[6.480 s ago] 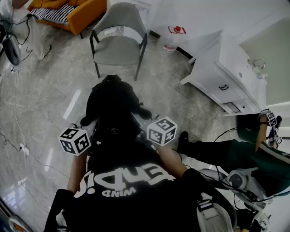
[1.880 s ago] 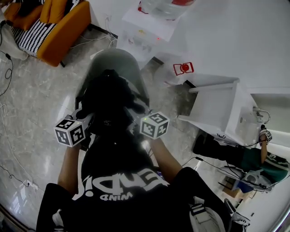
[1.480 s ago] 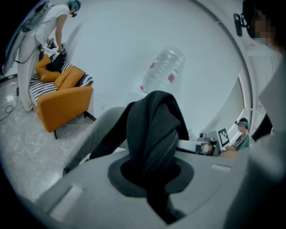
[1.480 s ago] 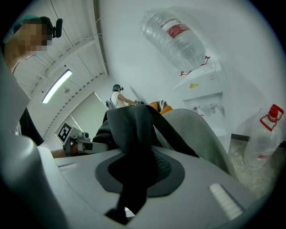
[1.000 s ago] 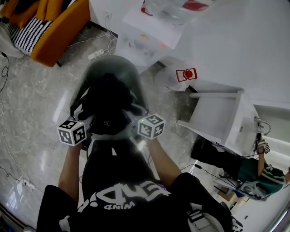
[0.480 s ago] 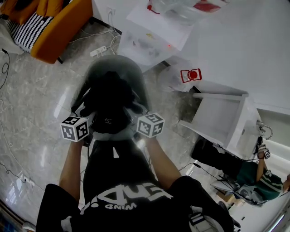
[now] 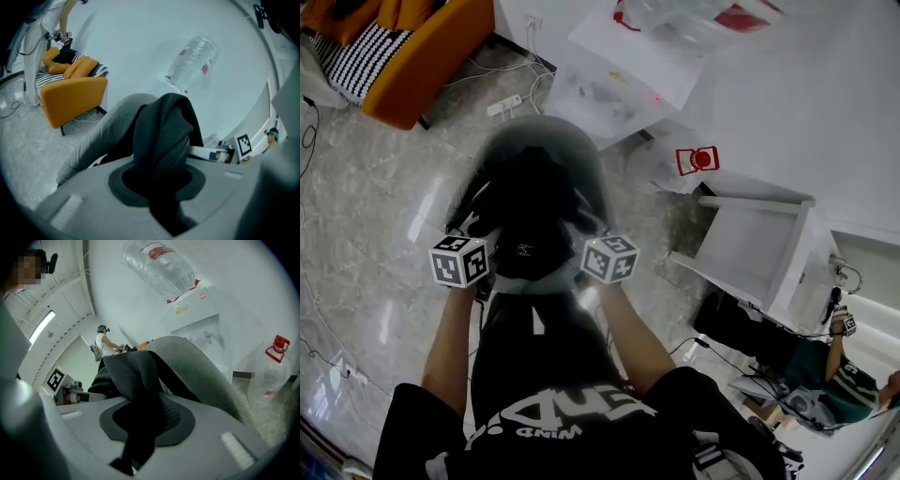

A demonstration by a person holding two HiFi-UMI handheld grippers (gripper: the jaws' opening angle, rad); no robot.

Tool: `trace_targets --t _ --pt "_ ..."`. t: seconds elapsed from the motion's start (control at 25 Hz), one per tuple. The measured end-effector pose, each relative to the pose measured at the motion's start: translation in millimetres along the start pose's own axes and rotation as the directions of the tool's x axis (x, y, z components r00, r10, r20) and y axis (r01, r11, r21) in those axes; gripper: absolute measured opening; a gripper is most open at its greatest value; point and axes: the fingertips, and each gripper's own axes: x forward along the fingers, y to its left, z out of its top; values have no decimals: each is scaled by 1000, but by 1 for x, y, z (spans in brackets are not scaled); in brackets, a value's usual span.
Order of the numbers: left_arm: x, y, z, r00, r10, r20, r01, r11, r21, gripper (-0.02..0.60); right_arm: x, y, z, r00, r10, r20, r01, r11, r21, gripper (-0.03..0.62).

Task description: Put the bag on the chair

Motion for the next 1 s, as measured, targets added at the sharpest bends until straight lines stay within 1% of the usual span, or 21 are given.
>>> trace_targets --t 0.16,0.32,0.44,0.56,0.64,0.72,0.84,1.0 --pt "2 6 2 999 45 -2 -45 999 16 102 4 -3 0 1000 -12 -8 12 1000 1 74" --pt "-2 9 0 997 79 1 -79 997 -14 163 1 0 -2 999 2 -34 -2 1000 9 84" --pt "-9 7 -1 995 102 7 -102 995 -8 254 -6 -1 -2 999 -18 -40 18 1000 20 130" --pt "-16 2 0 993 114 23 -114 993 2 322 -16 0 -3 999 -33 -42 34 999 19 170" --pt "-22 -2 3 991 125 41 -126 992 8 396 -25 4 -3 998 -37 -44 37 999 9 183" --pt "-30 -8 9 988 141 64 -142 990 24 434 -35 8 -1 998 -42 -41 42 999 -2 192" --pt "-43 -19 19 985 142 96 -146 988 47 464 -47 19 6 999 -37 -22 36 999 -19 192" --pt "-65 -43 30 984 114 137 -126 988 86 464 -66 44 17 1000 -6 7 6 998 -57 190"
